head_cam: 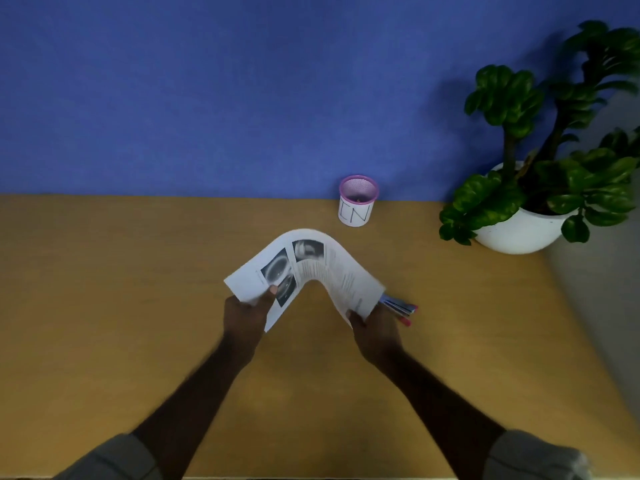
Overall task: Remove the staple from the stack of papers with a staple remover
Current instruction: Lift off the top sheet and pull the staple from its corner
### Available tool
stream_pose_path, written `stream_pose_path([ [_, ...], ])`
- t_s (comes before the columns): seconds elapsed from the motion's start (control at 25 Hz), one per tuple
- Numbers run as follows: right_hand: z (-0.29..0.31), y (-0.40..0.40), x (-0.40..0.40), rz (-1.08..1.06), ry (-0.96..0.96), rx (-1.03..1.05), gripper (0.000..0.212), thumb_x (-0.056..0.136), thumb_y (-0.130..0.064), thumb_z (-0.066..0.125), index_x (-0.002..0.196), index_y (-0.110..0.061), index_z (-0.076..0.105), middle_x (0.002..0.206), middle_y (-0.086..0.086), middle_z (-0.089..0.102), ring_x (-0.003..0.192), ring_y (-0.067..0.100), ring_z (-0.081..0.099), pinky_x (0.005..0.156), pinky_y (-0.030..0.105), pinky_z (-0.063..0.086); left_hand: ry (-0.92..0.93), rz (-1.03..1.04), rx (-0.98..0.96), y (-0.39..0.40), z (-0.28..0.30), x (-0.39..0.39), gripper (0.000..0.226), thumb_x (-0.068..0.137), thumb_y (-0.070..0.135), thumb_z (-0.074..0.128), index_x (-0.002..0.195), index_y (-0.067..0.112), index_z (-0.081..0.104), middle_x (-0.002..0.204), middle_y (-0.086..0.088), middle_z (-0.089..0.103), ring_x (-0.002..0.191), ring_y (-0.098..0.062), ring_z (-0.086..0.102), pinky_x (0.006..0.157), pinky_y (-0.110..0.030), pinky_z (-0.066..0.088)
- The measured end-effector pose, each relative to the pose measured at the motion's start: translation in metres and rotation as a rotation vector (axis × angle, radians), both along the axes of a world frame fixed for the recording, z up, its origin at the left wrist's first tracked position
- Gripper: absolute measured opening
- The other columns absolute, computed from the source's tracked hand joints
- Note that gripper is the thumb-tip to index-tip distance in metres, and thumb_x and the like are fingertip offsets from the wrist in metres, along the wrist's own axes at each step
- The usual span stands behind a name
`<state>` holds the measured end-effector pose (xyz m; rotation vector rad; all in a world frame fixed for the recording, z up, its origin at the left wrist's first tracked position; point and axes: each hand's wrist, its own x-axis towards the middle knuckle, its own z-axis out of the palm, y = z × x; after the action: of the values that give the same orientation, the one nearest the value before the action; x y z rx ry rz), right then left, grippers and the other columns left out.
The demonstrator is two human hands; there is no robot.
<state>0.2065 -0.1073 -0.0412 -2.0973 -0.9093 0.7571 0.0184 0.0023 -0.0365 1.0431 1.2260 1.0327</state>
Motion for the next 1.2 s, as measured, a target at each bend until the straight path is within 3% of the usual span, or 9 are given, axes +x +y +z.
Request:
stream_pose_path([
  [0.28,-0.016,-0.004,0.008,-0.009,0.017,-0.067,0.037,0.092,-0.017,0.060,0.127,-0.004,0.056,0.128,0.014,0.062,0.121,0.030,0.057,0.094,0.041,0.053,0.079,0.022,-0.050,0.002,-0.008,-0.003,0.010,0.084,0.018,0.081,0.086,0.022,0.073,0.082,0.013,0.079,0.085,-0.017,0.076,0.058,-0.020,0.056],
  [0.4,-0.009,0.000,0.018,0.008,0.012,-0.022,0.039,0.087,-0.017,0.068,0.124,-0.012,0.058,0.123,0.007,0.066,0.117,0.027,0.061,0.085,0.036,0.056,0.303,-0.042,0.036,0.017,0.002,-0.003,0.007,0.086,0.021,0.080,0.086,0.021,0.073,0.085,0.007,0.076,0.084,-0.021,0.075,0.070,-0.033,0.058],
  [0.52,0.013,0.001,0.035,-0.045,-0.012,0.183,0.062,0.075,-0.032,0.079,0.127,-0.030,0.046,0.118,-0.008,0.063,0.111,0.019,0.063,0.074,0.026,0.058,0.611,-0.128,0.204,0.039,0.030,-0.005,0.018,0.088,0.025,0.077,0.092,0.007,0.079,0.078,0.000,0.070,0.070,-0.019,0.070,0.061,-0.023,0.047],
  [0.64,0.040,0.009,0.054,-0.189,-0.316,0.239,0.098,0.069,-0.046,0.081,0.145,-0.027,0.023,0.145,0.003,0.047,0.129,0.026,0.047,0.104,0.054,0.040,0.866,-0.354,0.313,0.060,0.074,-0.005,0.022,0.090,0.028,0.074,0.098,0.008,0.079,0.087,-0.011,0.076,0.064,-0.019,0.060,0.058,-0.025,0.040],
  [0.76,0.072,0.021,0.058,-0.035,-0.606,0.276,0.097,0.071,-0.052,0.077,0.146,-0.023,0.024,0.150,0.003,0.042,0.134,0.020,0.038,0.114,0.051,0.021,1.095,-0.595,0.394,0.071,0.120,-0.001,0.023,0.089,0.034,0.073,0.107,0.020,0.078,0.097,-0.006,0.077,0.074,-0.020,0.060,0.067,-0.028,0.041],
  [0.88,0.098,0.032,0.049,0.292,-0.309,0.285,0.073,0.075,-0.039,0.079,0.138,-0.030,0.042,0.126,-0.009,0.063,0.113,0.005,0.054,0.103,0.035,0.039,1.155,-0.744,0.478,0.071,0.151,0.012,0.020,0.088,0.034,0.073,0.106,0.025,0.078,0.098,-0.001,0.076,0.079,-0.020,0.063,0.070,-0.030,0.047],
  [0.96,0.103,0.035,0.041,0.401,-0.009,0.296,0.038,0.083,-0.019,0.074,0.119,-0.026,0.064,0.102,-0.009,0.073,0.092,0.006,0.067,0.085,0.038,0.056,1.162,-0.823,0.517,0.071,0.160,0.021,0.023,0.088,0.034,0.074,0.108,0.025,0.077,0.099,-0.001,0.077,0.082,-0.019,0.066,0.075,-0.033,0.053],
  [1.08,0.101,0.034,0.034,0.267,0.205,0.386,0.015,0.087,-0.004,0.067,0.094,-0.014,0.075,0.086,0.009,0.076,0.079,0.029,0.072,0.074,0.047,0.059,1.016,-0.820,0.515,0.077,0.161,0.022,0.022,0.083,0.032,0.080,0.104,0.026,0.077,0.098,0.004,0.077,0.087,-0.015,0.071,0.077,-0.034,0.057],
  [1.2,0.094,0.028,0.036,0.159,0.331,0.460,0.013,0.087,-0.005,0.067,0.096,-0.009,0.075,0.090,0.008,0.077,0.082,0.026,0.073,0.073,0.039,0.060,0.756,-0.536,0.503,0.079,0.150,0.013,0.038,0.078,0.030,0.086,0.111,0.033,0.069,0.100,0.015,0.070,0.094,-0.005,0.067,0.076,-0.023,0.051],
])
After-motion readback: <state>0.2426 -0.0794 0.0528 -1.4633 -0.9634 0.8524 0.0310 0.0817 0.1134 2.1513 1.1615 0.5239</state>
